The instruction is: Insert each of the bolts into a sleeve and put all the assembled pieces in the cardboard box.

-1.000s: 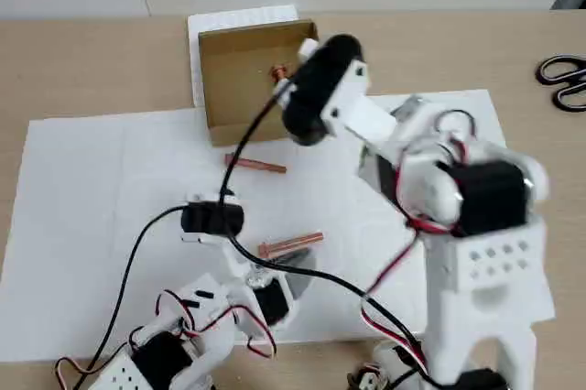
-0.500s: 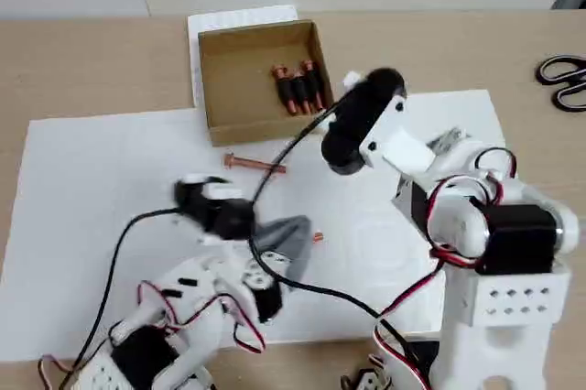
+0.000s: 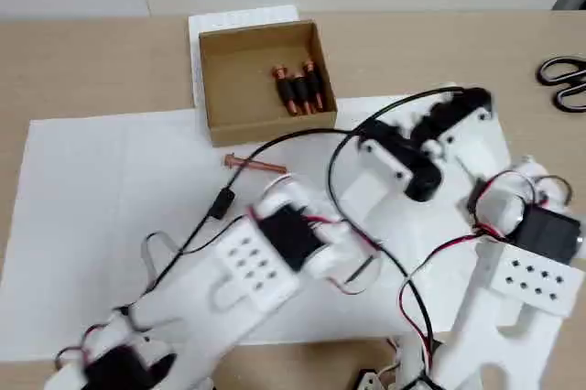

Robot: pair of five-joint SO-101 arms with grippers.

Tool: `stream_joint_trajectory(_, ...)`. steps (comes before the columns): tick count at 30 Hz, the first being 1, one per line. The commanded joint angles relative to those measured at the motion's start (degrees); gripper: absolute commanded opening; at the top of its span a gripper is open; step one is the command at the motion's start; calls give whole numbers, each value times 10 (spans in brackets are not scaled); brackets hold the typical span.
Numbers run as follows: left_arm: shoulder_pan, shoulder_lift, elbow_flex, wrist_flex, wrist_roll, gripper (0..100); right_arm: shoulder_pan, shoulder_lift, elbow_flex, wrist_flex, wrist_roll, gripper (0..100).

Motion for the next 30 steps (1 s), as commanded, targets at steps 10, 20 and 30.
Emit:
stream_joint_trajectory(10, -143, -98, -55, 77, 3, 7, 140, 7, 127, -129, -127, 6)
stream_joint_trajectory(20, -57, 65, -51, 91, -11, 8, 145, 93, 144, -251, -235, 5)
stream_joint_trajectory(30, -63, 145, -53, 83, -113, 8, 165, 138, 142, -320, -193, 5)
